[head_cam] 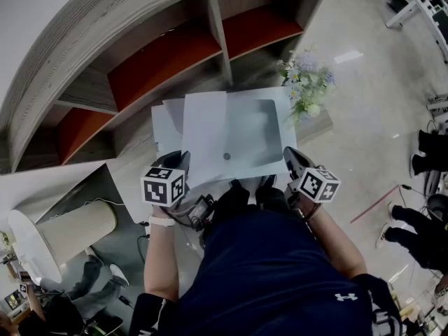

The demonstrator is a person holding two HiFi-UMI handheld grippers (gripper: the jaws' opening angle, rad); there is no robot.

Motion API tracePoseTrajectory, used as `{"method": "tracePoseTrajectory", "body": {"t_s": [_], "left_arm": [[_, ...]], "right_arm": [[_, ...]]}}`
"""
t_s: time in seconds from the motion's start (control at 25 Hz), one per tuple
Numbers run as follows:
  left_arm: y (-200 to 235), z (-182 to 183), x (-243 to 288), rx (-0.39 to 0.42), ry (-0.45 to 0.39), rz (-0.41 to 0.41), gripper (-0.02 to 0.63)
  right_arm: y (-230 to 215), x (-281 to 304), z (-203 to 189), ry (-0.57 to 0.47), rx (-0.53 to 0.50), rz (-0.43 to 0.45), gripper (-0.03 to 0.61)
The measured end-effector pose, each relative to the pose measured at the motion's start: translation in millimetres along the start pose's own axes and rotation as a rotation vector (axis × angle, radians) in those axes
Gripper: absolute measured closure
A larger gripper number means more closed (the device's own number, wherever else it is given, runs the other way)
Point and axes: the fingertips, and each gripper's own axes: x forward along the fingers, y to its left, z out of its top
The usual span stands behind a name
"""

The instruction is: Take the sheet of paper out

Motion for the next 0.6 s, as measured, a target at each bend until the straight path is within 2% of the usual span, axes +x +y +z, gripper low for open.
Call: {"method": "tracePoseTrajectory", "body": {"t_s": [0.2,0.44,0.6], "left_arm": [[-22.6,18.7,-11.0,0.089,-0.029,-0.004,0.595],[-44.3,37.8,-19.2,0.270,-0.044,0.028,0.595],[-53.1,45.5,-26.2,0.346,-0.058,0.044,0.595]], "right_arm": [[15.8,-7.2,9.6,-0.017,-0.025,0.026,0.563],[40.8,-15.6,33.7,-0.060,-0.079,0.074,0.563],[55.4,-23.8,49.6,-0.091,-0.091,0.101,0.563]]}}
